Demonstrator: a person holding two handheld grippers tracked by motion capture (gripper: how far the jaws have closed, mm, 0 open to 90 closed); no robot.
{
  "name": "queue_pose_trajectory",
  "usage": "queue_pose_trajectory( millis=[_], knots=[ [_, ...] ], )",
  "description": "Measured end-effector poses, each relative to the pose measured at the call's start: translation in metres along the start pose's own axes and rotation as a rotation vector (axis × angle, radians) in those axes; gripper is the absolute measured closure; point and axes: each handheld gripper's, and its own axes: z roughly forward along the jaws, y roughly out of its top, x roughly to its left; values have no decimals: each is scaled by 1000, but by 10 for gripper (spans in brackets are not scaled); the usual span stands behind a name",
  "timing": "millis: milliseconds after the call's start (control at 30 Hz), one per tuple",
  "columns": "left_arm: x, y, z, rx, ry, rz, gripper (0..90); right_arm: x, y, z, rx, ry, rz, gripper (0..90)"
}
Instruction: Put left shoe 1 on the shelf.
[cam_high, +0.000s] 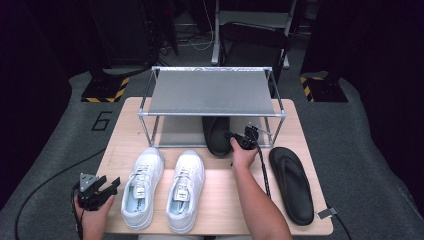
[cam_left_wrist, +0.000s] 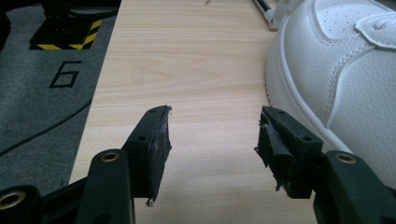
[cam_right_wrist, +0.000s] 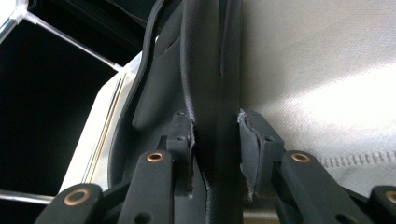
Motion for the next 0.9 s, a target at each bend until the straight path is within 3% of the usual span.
queue_pose_trajectory(
  millis=[33,67,100,133,267,300,400,500,533,567,667,767,833,867,900],
  knots=[
    [0,0,0,0,-2,-11,431,-2,0,1,-9,1,-9,667],
    [-1,-1,1,-18,2,-16,431,0,0,1,-8,16,26,667],
    [-1,0,0,-15,0,-15,431,-3,0,3,-20,5,-7,668],
    [-1,0,-1,2,-5,-15,431,-4,1,3,-15,1,-4,668],
    [-1,0,0,-12,-3,-11,431,-4,0,5,-13,-24,-14,668],
    [0,0,1,-11,-4,-11,431,-4,0,6,-27,-6,-11,668],
    [0,0,0,-1,-6,-14,431,-1,3,9,-39,-18,-26,667],
    [0,-1,1,-12,-5,-18,431,1,6,15,-76,-49,-92,667],
    [0,-1,1,-11,-6,-17,431,4,6,15,-54,-44,-41,667],
    [0,-1,1,-15,-2,-12,432,5,7,16,-52,-43,-31,667],
    [0,-1,0,4,-10,-5,431,8,8,21,-43,-35,-42,667],
    [1,-1,0,-9,-5,-9,431,10,8,24,-47,-31,-31,666],
    [2,-1,-1,2,-8,-6,431,6,9,27,-82,-34,-64,666],
    [1,-1,-1,-5,-8,-20,432,8,8,26,-60,-39,-24,666],
    [1,-1,-1,-4,-8,-19,432,4,9,28,-80,-63,-57,666]
  ],
)
